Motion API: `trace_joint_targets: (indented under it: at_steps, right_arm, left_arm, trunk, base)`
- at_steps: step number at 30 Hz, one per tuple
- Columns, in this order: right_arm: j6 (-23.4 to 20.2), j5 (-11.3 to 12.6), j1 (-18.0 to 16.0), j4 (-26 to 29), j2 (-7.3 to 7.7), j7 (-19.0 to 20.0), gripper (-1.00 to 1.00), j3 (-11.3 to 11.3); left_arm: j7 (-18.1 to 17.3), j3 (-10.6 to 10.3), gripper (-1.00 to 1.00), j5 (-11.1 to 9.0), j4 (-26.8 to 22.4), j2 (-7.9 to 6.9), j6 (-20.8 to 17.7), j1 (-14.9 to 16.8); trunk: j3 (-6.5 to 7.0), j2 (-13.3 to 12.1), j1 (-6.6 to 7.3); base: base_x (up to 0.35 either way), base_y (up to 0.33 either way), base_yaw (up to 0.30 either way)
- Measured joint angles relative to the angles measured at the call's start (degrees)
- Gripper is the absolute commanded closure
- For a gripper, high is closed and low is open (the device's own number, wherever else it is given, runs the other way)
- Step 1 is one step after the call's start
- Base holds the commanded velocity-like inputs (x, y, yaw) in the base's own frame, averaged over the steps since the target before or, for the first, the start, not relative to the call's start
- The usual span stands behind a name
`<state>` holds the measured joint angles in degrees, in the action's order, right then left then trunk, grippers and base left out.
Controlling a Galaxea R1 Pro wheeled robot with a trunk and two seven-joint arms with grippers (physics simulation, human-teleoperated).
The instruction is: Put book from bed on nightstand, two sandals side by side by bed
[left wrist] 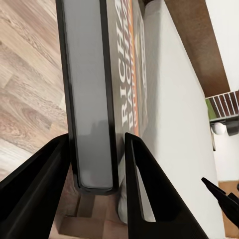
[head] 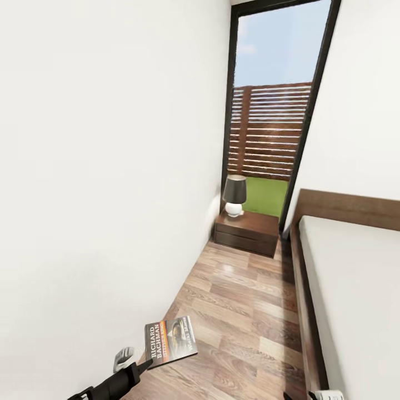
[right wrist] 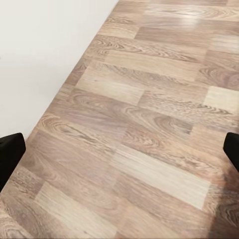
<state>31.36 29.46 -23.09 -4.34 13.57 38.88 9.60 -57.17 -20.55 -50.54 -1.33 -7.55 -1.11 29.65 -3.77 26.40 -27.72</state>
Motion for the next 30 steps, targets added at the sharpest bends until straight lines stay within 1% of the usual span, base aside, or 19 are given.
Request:
trace_joint_targets:
  at_steps: [3, 10, 21, 30]
  right_arm:
    - [0.0, 0.0, 0.0, 0.0, -0.01, 0.0, -1.00, 0.0]
    - [0.0, 0.0, 0.0, 0.0, 0.01, 0.1, -1.00, 0.0]
    - [0.0, 0.0, 0.0, 0.0, -0.02, 0.2, -1.00, 0.0]
    - [0.0, 0.0, 0.0, 0.0, -0.01, 0.0, -1.00, 0.0]
  left_arm:
    - [0.0, -0.1, 1.00, 0.0, 0.0, 0.00, 0.0, 0.0]
    - [0.0, -0.1, 1.00, 0.0, 0.0, 0.00, 0.0, 0.0]
    - [0.0, -0.1, 1.00, 0.0, 0.0, 0.04, 0.0, 0.0]
    - [0.0, -0.1, 1.00, 0.0, 0.0, 0.03, 0.0, 0.0]
  trunk:
    - [0.00, 0.0, 0.02]
    - [0.00, 0.0, 0.03]
    - [0.00, 0.0, 0.01]
    - [0.00, 0.0, 0.03]
  base:
    - [0.177, 0.000, 0.024]
    - [0.294, 0.000, 0.003]
    - [0.065, 0.000, 0.000]
    - [0.291, 0.000, 0.000]
